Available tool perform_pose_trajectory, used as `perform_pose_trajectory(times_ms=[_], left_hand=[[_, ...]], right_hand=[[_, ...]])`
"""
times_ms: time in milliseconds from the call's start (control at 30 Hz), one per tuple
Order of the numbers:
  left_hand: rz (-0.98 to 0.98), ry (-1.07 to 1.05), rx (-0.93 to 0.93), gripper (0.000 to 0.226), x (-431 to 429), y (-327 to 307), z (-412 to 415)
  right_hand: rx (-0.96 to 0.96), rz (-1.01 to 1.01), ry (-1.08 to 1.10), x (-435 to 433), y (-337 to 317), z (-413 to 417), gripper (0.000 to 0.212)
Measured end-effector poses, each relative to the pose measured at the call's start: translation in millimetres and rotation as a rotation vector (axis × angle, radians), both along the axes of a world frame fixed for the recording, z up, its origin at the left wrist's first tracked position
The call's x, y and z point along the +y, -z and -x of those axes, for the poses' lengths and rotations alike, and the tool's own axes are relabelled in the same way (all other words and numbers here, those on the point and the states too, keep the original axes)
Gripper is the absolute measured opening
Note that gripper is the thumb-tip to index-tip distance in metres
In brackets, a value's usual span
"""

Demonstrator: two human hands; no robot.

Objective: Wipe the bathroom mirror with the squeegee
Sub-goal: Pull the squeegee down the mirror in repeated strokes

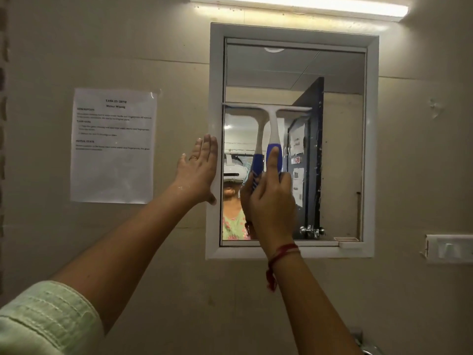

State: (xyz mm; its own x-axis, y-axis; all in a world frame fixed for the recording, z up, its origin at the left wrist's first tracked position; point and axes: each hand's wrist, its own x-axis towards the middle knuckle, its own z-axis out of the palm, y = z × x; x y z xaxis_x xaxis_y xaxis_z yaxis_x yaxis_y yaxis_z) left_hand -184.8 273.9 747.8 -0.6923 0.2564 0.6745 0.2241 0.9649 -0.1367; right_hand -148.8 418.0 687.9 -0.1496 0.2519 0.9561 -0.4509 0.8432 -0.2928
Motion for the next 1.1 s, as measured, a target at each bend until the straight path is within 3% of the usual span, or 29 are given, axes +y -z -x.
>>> perform_pose_trajectory(times_ms=[133, 400, 700, 1000, 1100], left_hand=[[-0.007, 0.016, 0.001, 0.141, -1, 0, 1], [-0.009, 0.03, 0.006, 0.14, -2, 1, 1], [-0.018, 0.025, -0.003, 0.141, 0, 0, 2], [-0.002, 0.035, -0.012, 0.142, -2, -1, 1], [0.004, 0.019, -0.015, 0.149, 0, 3, -1]], right_hand=[[-0.013, -0.014, 0.004, 0, 6, 5, 0.065], [-0.103, -0.005, -0.031, -1, 105, -8, 0.075], [-0.044, 0.007, -0.032, 2, 35, -6, 0.061], [-0.105, 0.001, -0.087, 0, 127, -2, 0.075], [-0.081, 0.009, -0.12, -1, 110, -4, 0.067]])
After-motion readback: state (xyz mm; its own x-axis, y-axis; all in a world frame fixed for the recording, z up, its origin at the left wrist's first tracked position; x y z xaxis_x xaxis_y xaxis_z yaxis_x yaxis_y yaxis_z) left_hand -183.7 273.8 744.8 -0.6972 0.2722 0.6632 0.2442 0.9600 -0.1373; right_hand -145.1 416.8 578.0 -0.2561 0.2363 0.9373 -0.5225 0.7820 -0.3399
